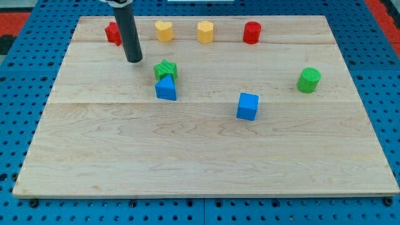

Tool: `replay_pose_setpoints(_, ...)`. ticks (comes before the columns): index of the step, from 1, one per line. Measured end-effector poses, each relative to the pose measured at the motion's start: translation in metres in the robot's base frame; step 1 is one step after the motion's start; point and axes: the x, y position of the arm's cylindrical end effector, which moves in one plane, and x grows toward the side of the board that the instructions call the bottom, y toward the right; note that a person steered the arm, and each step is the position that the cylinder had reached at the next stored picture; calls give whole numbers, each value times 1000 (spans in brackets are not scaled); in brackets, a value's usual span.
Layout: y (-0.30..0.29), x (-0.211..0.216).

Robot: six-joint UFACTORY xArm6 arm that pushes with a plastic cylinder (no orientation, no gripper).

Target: Point your arm at the green star

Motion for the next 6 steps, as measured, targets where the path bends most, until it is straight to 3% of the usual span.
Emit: replay_pose_setpoints(6, -20, 7)
